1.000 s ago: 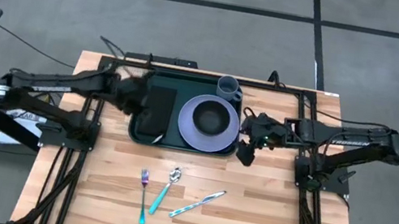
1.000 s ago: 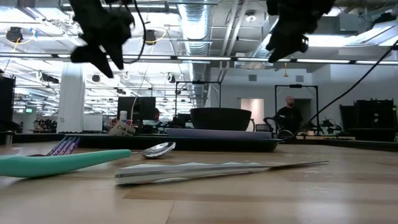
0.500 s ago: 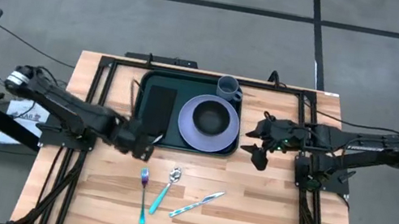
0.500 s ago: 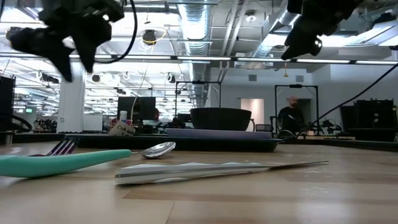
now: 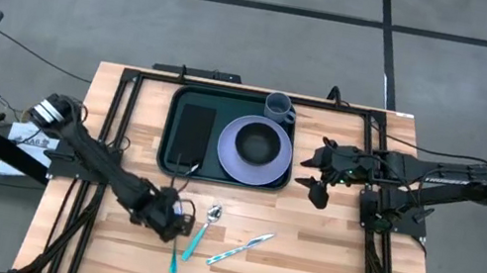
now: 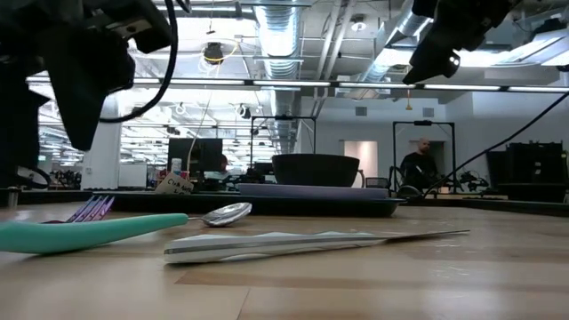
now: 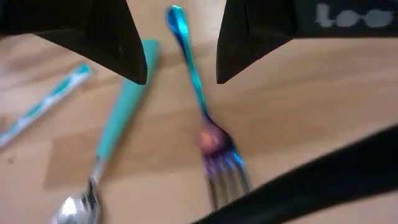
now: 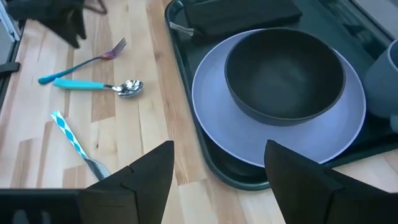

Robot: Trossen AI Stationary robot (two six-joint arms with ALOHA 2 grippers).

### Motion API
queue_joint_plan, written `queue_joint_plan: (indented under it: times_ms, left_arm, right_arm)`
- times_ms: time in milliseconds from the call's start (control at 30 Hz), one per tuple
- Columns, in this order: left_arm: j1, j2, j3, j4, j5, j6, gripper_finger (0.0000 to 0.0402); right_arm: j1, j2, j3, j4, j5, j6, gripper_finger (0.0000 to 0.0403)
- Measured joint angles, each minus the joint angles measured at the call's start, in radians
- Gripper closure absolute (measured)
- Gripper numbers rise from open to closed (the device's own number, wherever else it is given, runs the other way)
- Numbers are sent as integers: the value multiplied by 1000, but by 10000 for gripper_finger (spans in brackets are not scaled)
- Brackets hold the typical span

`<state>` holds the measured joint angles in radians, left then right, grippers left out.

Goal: Set up tray
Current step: Put the blue fork on top of the black napkin

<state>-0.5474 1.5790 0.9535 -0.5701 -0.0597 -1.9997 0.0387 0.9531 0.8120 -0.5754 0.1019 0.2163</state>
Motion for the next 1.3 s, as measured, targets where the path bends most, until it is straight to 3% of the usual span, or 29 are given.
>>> queue_joint_plan:
  times_ms: [133, 333, 700, 1067, 1167, 1300]
  left_arm:
    - [-37, 57, 0, 77, 0, -59, 221]
    - [-62, 73, 0, 8, -4, -117, 221]
    - [-52, 115, 2, 78, 7, -87, 221]
    - [-22, 214, 62, 28, 49, -12, 222]
    - [-14, 235, 91, -18, 64, 14, 234]
    - [-13, 252, 112, -58, 62, 32, 281]
  right_arm:
    - [0, 0, 0, 0, 0, -16, 163]
    - [0, 0, 0, 1, -1, -32, 163]
    - [0, 0, 0, 4, 0, -41, 163]
    - [-2, 0, 0, 9, 1, -61, 163]
    - [-2, 1, 0, 8, 2, -63, 163]
    - [-2, 0, 0, 6, 2, -68, 163]
